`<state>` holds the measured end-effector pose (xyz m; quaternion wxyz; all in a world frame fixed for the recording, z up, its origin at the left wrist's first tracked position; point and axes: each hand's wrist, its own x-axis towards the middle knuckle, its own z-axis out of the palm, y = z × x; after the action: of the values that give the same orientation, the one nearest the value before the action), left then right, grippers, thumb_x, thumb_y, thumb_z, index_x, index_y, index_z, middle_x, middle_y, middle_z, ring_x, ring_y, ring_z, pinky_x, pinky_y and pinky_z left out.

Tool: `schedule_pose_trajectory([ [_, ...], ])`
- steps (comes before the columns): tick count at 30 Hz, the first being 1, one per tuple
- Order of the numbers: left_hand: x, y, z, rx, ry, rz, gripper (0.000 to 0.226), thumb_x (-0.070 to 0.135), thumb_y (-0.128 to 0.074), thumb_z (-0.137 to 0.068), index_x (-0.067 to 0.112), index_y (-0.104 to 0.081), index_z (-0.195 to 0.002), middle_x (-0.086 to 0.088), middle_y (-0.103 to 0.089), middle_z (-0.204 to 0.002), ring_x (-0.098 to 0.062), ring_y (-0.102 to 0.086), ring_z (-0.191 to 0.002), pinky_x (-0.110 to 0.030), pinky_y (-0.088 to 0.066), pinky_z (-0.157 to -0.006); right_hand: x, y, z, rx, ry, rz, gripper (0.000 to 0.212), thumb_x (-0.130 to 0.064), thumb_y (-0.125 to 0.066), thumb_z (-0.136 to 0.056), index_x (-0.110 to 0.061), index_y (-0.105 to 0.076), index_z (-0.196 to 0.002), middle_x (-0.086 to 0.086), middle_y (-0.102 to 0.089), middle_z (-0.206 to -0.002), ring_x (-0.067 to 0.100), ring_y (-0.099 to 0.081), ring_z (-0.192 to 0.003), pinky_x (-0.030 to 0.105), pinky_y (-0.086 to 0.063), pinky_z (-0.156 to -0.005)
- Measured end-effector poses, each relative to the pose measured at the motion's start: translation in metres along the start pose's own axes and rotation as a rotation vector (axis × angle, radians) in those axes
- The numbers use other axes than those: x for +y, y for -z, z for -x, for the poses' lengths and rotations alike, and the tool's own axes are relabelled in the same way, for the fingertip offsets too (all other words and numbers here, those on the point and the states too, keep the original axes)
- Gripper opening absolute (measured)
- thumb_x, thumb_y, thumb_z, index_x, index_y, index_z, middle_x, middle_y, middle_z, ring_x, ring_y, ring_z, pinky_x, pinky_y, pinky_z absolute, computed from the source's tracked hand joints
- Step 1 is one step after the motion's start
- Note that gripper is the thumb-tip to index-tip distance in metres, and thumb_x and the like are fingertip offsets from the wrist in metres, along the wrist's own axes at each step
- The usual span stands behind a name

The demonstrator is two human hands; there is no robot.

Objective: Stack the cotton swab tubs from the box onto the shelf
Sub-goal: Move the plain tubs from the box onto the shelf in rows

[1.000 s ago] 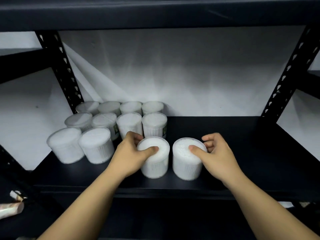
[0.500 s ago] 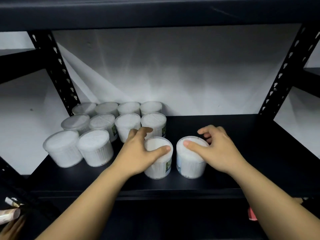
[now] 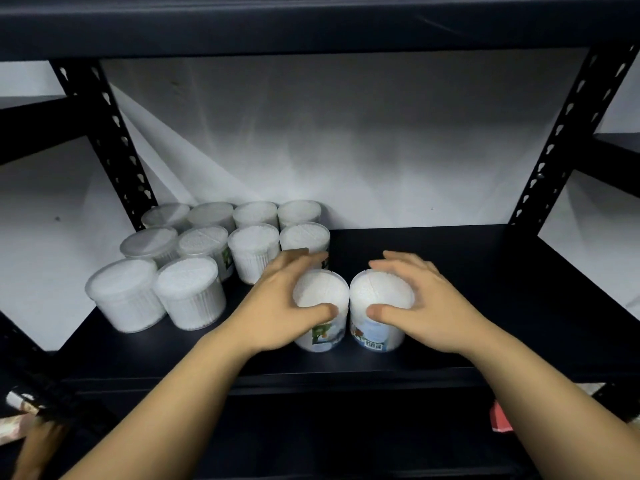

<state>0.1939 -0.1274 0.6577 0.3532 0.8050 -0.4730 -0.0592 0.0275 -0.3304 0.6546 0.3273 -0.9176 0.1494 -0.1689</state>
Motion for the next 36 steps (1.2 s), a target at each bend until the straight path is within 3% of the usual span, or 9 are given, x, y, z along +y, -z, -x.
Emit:
schedule_pose_trajectory([
  [3,0.001,-0.002,0.003,0.067,-0.015,-0.082,0.072,0.070,-0.069,-0.063,0.042,-0.059,-0.128,0.018,-0.044,-0.118,-0.001,-0.038,-0.120,-0.015,-0.031,-0.101,-0.003,-0.006,0.001,0.090,0.010,0.046,0.068,-0.076,-0.074,-0.057,-0.042,-0.061,-0.113,-0.025,-0.044,-0.119,0.002,-0.038,-0.117,0.011,-0.031,-0.090],
  [6,-0.001,-0.004,0.003,0.034,-0.063,-0.137,0.064,0.070,-0.068,-0.064,0.037,-0.066,-0.119,0.025,-0.046,-0.111,-0.002,-0.041,-0.113,-0.007,-0.030,-0.095,-0.002,-0.009,0.001,0.078,0.035,0.073,0.057,-0.069,-0.077,-0.060,-0.037,-0.063,-0.105,-0.025,-0.045,-0.112,0.001,-0.038,-0.111,0.011,-0.032,-0.086],
  [12,-0.003,0.000,0.002,-0.086,-0.158,-0.025,0.052,0.044,-0.072,-0.069,0.033,-0.071,-0.120,0.024,-0.056,-0.128,0.004,-0.049,-0.126,-0.016,-0.035,-0.108,0.006,0.002,0.006,-0.040,0.115,-0.003,0.040,-0.034,-0.079,-0.066,-0.038,-0.068,-0.105,-0.027,-0.054,-0.123,0.000,-0.050,-0.122,0.020,-0.040,-0.099],
  [16,-0.001,-0.001,0.004,-0.033,-0.166,0.004,0.052,0.053,-0.073,-0.071,0.036,-0.070,-0.119,0.018,-0.053,-0.136,0.002,-0.046,-0.131,-0.018,-0.034,-0.110,0.008,0.008,0.010,-0.002,0.151,-0.029,0.047,-0.054,-0.079,-0.064,-0.041,-0.070,-0.108,-0.032,-0.058,-0.126,-0.003,-0.039,-0.136,0.017,-0.032,-0.108],
  [21,0.002,-0.003,0.003,0.045,-0.167,-0.063,0.043,0.064,-0.074,-0.072,0.037,-0.074,-0.106,0.020,-0.058,-0.110,-0.004,-0.054,-0.115,-0.024,-0.042,-0.102,0.003,0.004,0.012,0.098,0.172,0.027,0.043,-0.059,-0.083,-0.066,-0.036,-0.075,-0.101,-0.023,-0.064,-0.110,0.005,-0.052,-0.110,0.018,-0.040,-0.093],
  [27,0.004,0.002,0.006,-0.027,-0.177,0.029,0.027,0.032,-0.077,-0.067,0.030,-0.077,-0.094,0.022,-0.068,-0.107,0.001,-0.063,-0.109,-0.027,-0.049,-0.098,0.004,0.004,0.018,0.055,0.157,-0.033,0.027,-0.032,-0.087,-0.070,-0.035,-0.079,-0.095,-0.025,-0.067,-0.111,0.004,-0.058,-0.115,0.022,-0.043,-0.098],
  [31,0.004,0.005,0.007,-0.064,-0.188,0.063,0.031,0.026,-0.072,-0.063,0.027,-0.077,-0.094,0.021,-0.070,-0.110,0.003,-0.063,-0.112,-0.025,-0.048,-0.101,0.008,0.004,0.023,0.033,0.154,-0.090,0.030,-0.020,-0.086,-0.071,-0.035,-0.079,-0.096,-0.027,-0.069,-0.114,-0.002,-0.058,-0.122,0.022,-0.042,-0.106],
  [34,0.005,0.005,0.008,-0.072,-0.201,0.073,0.031,0.023,-0.075,-0.065,0.027,-0.077,-0.095,0.020,-0.068,-0.113,0.003,-0.061,-0.115,-0.024,-0.046,-0.102,0.010,0.005,0.024,0.041,0.163,-0.097,0.033,-0.026,-0.085,-0.069,-0.035,-0.078,-0.100,-0.026,-0.069,-0.116,-0.002,-0.052,-0.129,0.025,-0.041,-0.109],
  [36,0.006,0.005,0.010,-0.046,-0.210,0.055,0.033,0.024,-0.081,-0.068,0.029,-0.076,-0.101,0.021,-0.062,-0.116,0.001,-0.058,-0.117,-0.020,-0.043,-0.103,0.008,0.005,0.025,0.068,0.186,-0.070,0.040,-0.042,-0.084,-0.065,-0.035,-0.077,-0.104,-0.028,-0.067,-0.117,0.001,-0.050,-0.131,0.024,-0.041,-0.108],
])
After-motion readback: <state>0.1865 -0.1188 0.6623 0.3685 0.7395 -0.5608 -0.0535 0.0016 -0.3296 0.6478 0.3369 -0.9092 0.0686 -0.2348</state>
